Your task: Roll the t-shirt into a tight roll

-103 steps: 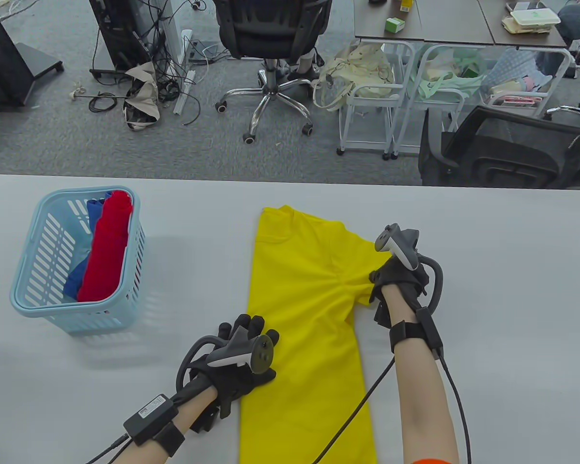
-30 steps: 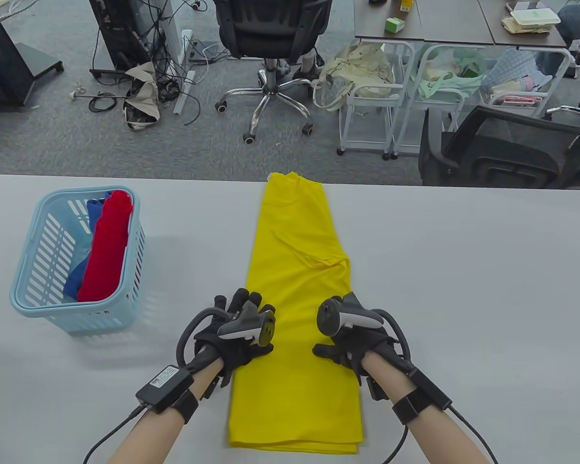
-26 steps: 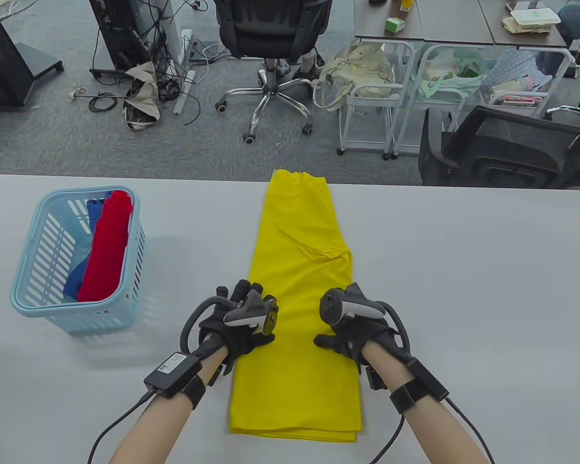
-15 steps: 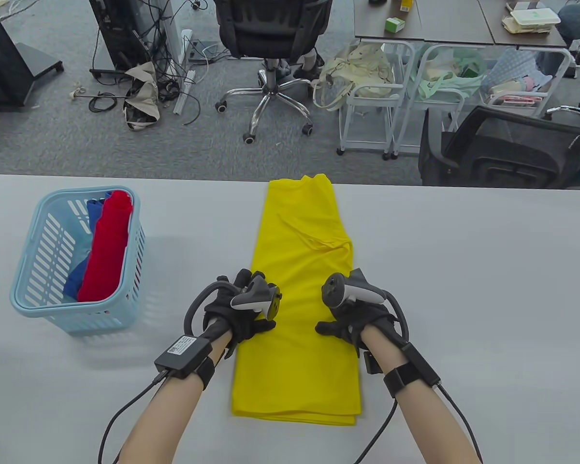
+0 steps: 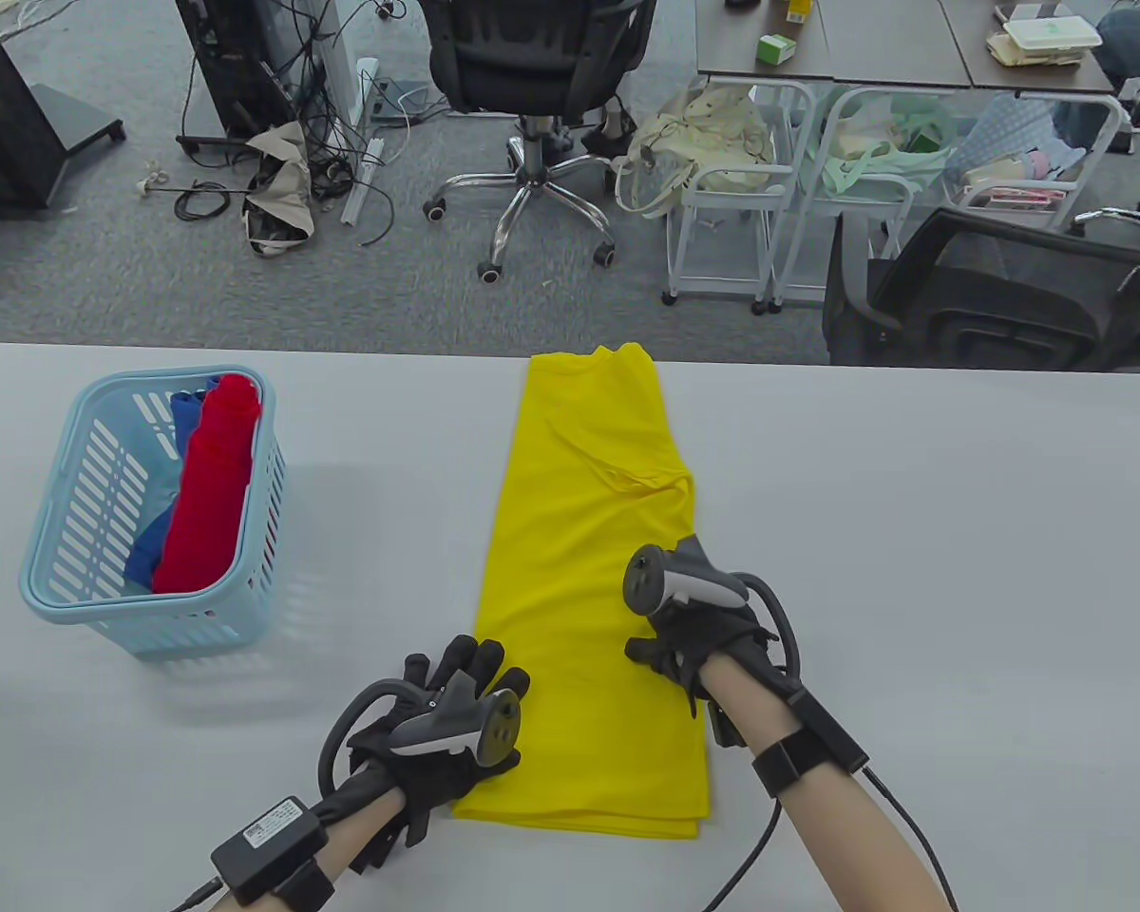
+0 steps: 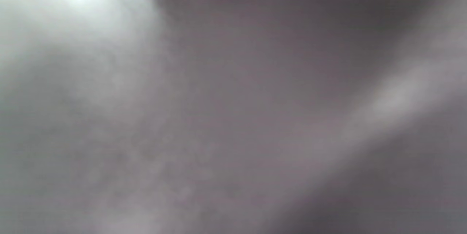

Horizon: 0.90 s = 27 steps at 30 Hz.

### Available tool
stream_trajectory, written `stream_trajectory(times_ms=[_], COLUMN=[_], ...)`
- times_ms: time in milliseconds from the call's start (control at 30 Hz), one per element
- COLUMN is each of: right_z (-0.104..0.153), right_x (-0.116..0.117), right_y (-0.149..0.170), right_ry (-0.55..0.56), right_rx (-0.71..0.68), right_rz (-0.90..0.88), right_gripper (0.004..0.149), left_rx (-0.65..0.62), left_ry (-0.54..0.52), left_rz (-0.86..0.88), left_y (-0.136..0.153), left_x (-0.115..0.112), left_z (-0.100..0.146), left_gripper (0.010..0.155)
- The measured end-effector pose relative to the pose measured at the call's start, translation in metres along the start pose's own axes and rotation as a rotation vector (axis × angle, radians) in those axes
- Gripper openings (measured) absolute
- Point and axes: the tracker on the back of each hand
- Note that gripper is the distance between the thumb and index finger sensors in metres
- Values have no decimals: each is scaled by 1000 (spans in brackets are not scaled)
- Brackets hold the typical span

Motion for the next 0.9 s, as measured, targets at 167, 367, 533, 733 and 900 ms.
stream_trajectory(times_ms=[167,367,533,733,900], right_z=[43,66,66,71,82], right_x=[51,75,81,72,69], right_y=[-18,27,55,57,47], right_ry=[-43,-21,-18,54,120], right_rx=[-139,-33,4,37,-74], right_rz=[84,36,-107,-85,-107], right_gripper=[86,93,99,97,85], left_rx=[-18,-16,-25,-47,-87], left_ry=[-3,8,22,4,-91], left_rz=[4,19,34,72,151], left_y=[2,3,3,4,9], left_x=[-1,-1,-1,2,13], left_z=[-3,-2,-3,-1,14], left_gripper=[76,76,76,77,78])
Point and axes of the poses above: the tracker on the back of each hand, its own y axis roughly to the little-finger side, its own z axis roughly from the fingertips to the wrist, x = y × z, and after that the axes turned 7 degrees about x, right-handed
